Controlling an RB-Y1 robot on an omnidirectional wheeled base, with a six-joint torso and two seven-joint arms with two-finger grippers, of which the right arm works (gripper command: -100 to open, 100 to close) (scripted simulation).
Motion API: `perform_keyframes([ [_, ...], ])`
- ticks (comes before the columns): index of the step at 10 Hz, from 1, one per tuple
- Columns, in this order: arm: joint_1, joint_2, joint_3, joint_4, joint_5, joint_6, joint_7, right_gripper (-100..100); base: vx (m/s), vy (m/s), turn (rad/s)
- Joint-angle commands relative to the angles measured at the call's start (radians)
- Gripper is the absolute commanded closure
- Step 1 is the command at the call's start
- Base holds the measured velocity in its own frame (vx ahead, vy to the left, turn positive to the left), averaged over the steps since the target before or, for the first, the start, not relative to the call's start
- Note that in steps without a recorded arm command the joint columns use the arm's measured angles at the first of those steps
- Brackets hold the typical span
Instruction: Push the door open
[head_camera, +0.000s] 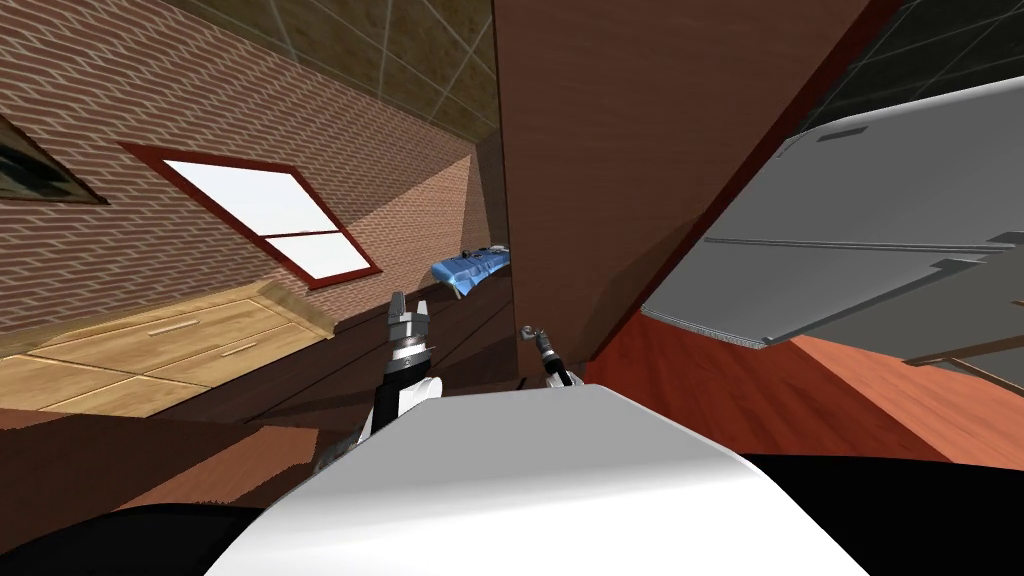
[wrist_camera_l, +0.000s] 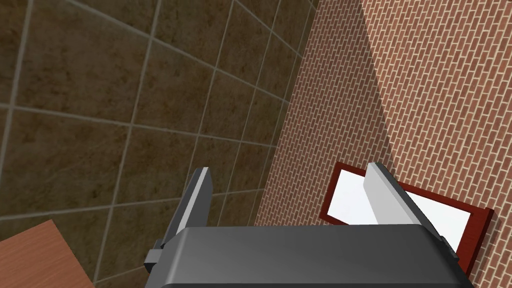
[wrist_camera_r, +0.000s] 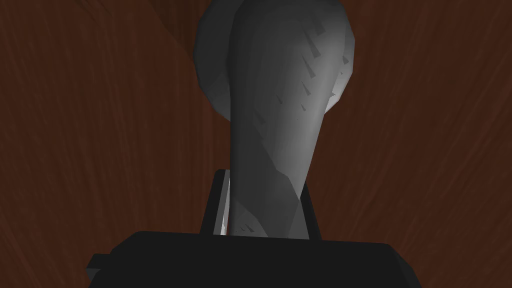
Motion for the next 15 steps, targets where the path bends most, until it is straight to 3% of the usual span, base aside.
perform_keyframes([
  [1, -0.022, -0.007, -0.03, 0.023, -0.013, -0.012, 0.009, 100, 0.161, 0.132, -0.092],
  [8, -0.025, -0.01, -0.12, 0.03, -0.053, -0.016, 0.039, 100, 0.157, 0.126, -0.07],
  [15, -0.028, 0.01, -0.195, 0.036, -0.087, -0.019, 0.065, 100, 0.162, 0.126, -0.072],
])
